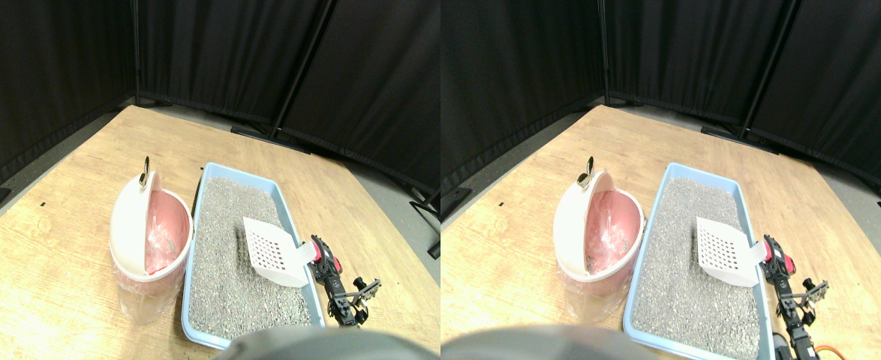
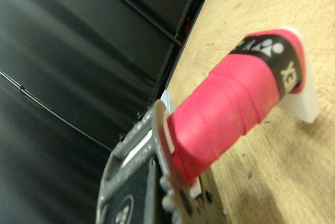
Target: Scoop (unimanual)
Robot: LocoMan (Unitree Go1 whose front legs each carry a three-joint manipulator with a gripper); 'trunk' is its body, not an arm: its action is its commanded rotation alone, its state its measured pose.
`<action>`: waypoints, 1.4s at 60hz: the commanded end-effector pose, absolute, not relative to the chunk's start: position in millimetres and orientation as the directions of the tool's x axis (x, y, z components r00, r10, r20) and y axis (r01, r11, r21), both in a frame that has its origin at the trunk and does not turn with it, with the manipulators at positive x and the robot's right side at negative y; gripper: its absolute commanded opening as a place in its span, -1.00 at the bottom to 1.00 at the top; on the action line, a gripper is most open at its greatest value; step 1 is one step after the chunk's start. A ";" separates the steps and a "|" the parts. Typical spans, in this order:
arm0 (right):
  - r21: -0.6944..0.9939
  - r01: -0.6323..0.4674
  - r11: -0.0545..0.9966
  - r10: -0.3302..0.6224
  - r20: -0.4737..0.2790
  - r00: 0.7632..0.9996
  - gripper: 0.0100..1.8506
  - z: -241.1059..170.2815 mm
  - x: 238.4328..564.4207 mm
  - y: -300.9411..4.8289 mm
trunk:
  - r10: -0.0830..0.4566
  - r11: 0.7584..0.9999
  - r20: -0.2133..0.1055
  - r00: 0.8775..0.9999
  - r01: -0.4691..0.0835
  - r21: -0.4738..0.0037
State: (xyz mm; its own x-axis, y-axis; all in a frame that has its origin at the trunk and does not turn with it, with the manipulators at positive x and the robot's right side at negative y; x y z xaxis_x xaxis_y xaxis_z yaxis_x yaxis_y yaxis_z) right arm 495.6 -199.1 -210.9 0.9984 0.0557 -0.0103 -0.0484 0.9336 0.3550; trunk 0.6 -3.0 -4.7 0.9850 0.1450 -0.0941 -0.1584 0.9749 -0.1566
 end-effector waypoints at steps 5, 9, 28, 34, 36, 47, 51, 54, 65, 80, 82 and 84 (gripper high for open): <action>0.373 0.022 0.928 -0.008 -0.040 0.999 -0.95 -229.1 493.3 -219.3 | 0.141 0.975 -0.093 0.986 -0.155 -0.159; 0.367 0.026 0.930 -0.010 -0.047 0.999 -0.95 -229.0 494.0 -222.3 | 0.136 0.976 -0.094 0.986 -0.150 -0.158; 0.308 0.111 0.945 0.015 -0.381 0.924 0.71 -201.9 479.9 -210.7 | 0.127 0.978 -0.097 0.987 -0.141 -0.151; 0.317 0.085 0.945 0.051 -0.400 0.915 0.81 -195.2 477.9 -205.4 | 0.127 0.978 -0.096 0.987 -0.141 -0.151; 0.317 0.082 0.945 0.055 -0.402 0.914 0.83 -192.4 477.0 -203.4 | 0.127 0.978 -0.096 0.987 -0.141 -0.151; 0.333 -0.003 0.943 0.122 -0.336 0.934 0.77 -174.9 470.9 -198.0 | 0.121 0.980 -0.098 0.988 -0.135 -0.149; 0.331 -0.010 0.944 0.126 -0.330 0.935 0.75 -169.5 467.9 -196.8 | 0.121 0.980 -0.098 0.988 -0.135 -0.149; 0.329 -0.015 0.944 0.127 -0.322 0.938 0.71 -165.5 464.4 -197.1 | 0.110 0.982 -0.098 0.989 -0.123 -0.145; 0.266 -0.043 0.963 0.108 -0.234 0.966 0.31 -151.7 451.0 -200.5 | 0.090 0.985 -0.097 0.991 -0.103 -0.136; 0.228 -0.077 0.971 0.096 -0.072 0.993 -0.53 -140.1 434.9 -212.0 | 0.045 0.991 -0.096 0.994 -0.056 -0.120; 0.229 -0.097 0.969 0.111 -0.050 0.993 -0.64 -140.3 433.8 -213.8 | 0.039 0.992 -0.097 0.995 -0.050 -0.118; 0.221 -0.094 0.971 0.104 -0.035 0.994 -0.75 -139.3 431.6 -214.6 | 0.032 0.992 -0.096 0.995 -0.043 -0.115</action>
State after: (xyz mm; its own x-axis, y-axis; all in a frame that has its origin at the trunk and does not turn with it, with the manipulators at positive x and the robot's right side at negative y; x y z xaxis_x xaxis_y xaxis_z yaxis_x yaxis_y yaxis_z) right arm 431.6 -216.3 -143.8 0.9911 0.0995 -0.0880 -0.0768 0.9698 0.2317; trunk 1.1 -6.1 -7.2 0.9926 0.0478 -0.1115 -0.0584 0.9938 -0.0941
